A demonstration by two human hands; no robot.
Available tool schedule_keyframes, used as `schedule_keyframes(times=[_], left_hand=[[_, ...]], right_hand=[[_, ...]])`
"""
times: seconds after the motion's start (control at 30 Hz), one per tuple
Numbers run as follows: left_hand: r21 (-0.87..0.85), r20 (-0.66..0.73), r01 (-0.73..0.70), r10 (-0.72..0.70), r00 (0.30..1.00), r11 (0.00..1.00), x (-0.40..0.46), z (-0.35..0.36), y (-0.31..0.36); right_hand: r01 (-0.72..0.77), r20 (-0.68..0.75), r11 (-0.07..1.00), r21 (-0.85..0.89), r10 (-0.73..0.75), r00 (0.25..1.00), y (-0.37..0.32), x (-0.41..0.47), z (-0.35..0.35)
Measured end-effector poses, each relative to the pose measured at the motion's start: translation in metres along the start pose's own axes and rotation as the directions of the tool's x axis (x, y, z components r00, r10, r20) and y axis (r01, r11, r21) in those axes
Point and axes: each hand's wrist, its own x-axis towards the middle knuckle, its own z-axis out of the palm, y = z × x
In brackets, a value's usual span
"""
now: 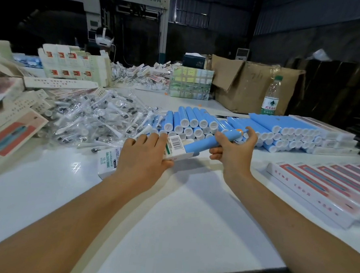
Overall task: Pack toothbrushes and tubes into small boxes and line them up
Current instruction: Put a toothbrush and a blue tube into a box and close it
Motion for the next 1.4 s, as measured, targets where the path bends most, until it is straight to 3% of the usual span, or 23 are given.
schedule_keyframes(times=[0.43,0.57,0.7,0.83,0.93,1.07,1.13,1.23,1.33,1.4], left_hand=[[-0.081,-0.027,-0.042,0.04,0.999,0.996,0.001,-0.003,0.002],[-0.046,-0.009,-0.025,0.024,1.0,0.999,0.0,-0.002,-0.004],[-0.015,-0.024,0.05,-0.051,0.998,0.999,0.001,-0.006,-0.019],[-0.223,-0.06,0.074,-0.09,0.994,0.972,0.004,-0.017,-0.026],[-0.374,-0.124,-0.006,-0.044,0.991,0.927,0.003,-0.026,-0.025],[-0.473,-0.172,-0.128,0.051,0.984,0.872,0.001,-0.035,-0.02],[-0.501,-0.178,-0.152,0.071,0.981,0.852,0.001,-0.037,-0.019],[-0.474,-0.156,-0.142,0.076,0.985,0.869,0.0,-0.035,-0.018],[-0.445,-0.102,-0.087,0.046,0.994,0.891,0.0,-0.031,-0.016],[-0.408,-0.069,-0.066,0.041,0.997,0.91,0.001,-0.03,-0.015]], right_hand=[[0.006,-0.04,0.999,0.047,-0.004,0.999,0.0,0.001,0.0],[-0.061,-0.143,0.997,0.053,0.068,0.987,0.006,0.01,-0.007],[-0.173,-0.257,0.984,-0.045,0.156,0.954,0.017,0.021,-0.016],[-0.272,-0.232,0.948,-0.164,0.231,0.945,0.022,0.031,-0.015],[-0.306,-0.197,0.902,-0.304,0.255,0.947,0.023,0.033,-0.014],[-0.301,-0.178,0.906,-0.298,0.257,0.95,0.022,0.028,-0.011],[-0.23,-0.124,0.93,-0.287,0.202,0.972,0.015,0.022,-0.008],[0.087,0.099,0.984,-0.157,-0.072,0.992,-0.001,0.001,-0.001],[0.43,0.323,0.879,-0.207,-0.353,0.878,-0.013,-0.025,0.004],[0.548,0.456,0.769,-0.329,-0.378,0.805,-0.014,-0.032,0.008]])
